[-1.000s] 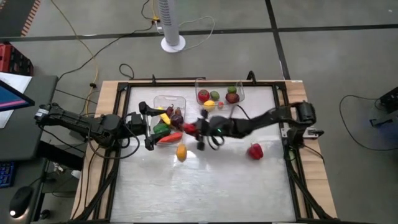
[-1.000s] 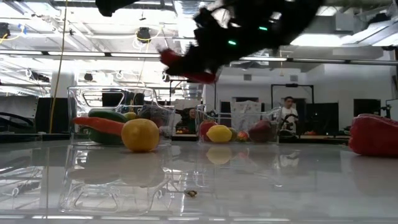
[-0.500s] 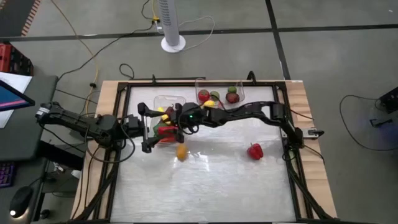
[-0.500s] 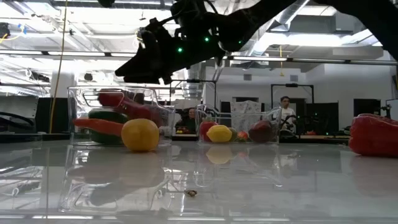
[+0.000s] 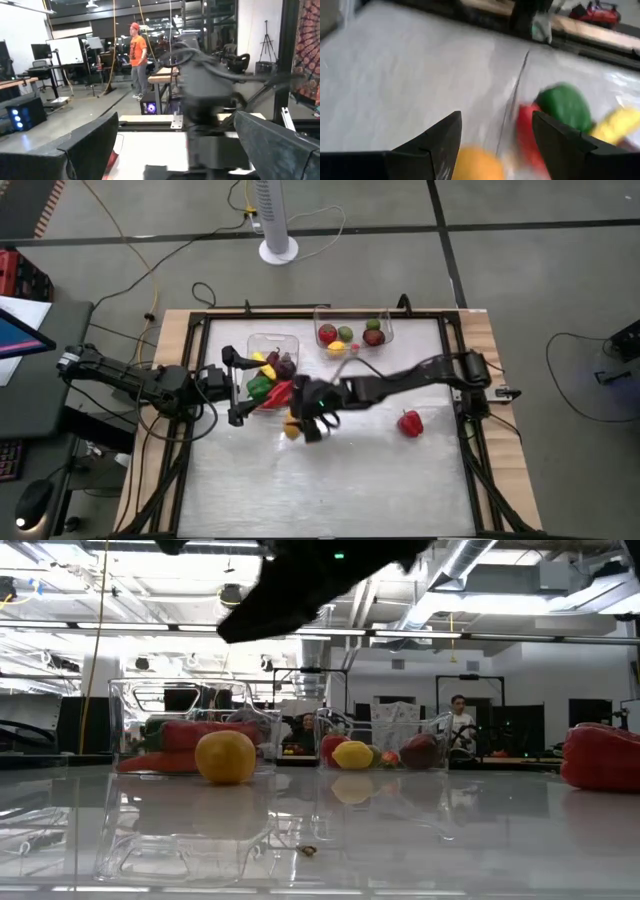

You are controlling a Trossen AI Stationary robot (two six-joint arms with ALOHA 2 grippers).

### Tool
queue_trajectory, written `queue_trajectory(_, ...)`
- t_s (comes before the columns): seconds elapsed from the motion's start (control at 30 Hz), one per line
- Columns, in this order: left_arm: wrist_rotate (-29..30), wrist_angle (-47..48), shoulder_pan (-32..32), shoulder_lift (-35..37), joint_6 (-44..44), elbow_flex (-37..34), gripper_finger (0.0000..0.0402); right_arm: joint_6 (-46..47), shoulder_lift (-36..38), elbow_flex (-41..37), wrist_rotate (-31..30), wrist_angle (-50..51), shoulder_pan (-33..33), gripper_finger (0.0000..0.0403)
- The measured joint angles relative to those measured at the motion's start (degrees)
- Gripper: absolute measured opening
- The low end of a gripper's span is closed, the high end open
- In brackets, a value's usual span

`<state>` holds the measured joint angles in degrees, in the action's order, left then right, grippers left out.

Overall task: Sort produce into baskets
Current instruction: Put the red bell pepper into the left transparent bin

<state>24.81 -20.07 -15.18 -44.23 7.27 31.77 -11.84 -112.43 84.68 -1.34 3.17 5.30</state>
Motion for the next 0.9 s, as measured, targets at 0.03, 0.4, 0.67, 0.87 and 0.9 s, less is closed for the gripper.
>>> queue_trajectory(0.03,0.01,0.02,0.00,0.00,-0.42,0.00,0.0387,0.01,1.04,-2.04,-2.51,-0.28,1.20,0.0270)
queue_trajectory(0.4,0.01,0.02,0.00,0.00,-3.22,0.00,0.0387,15.42,19.00,-31.51,-27.75,-7.35,11.96,0.0270)
queue_trajectory(0.67,0.02,0.06,0.04,-0.02,-3.12,0.00,0.0387,43.26,37.03,-46.50,-36.49,10.57,19.08,0.0270)
queue_trajectory(0.87,0.12,0.06,0.04,-0.02,-3.36,0.00,0.0387,56.50,44.95,-54.05,-39.54,21.37,22.22,0.0270)
queue_trajectory(0.9,0.14,0.06,0.05,-0.02,-3.48,0.00,0.0387,57.57,45.66,-54.47,-40.09,22.93,22.50,0.0270)
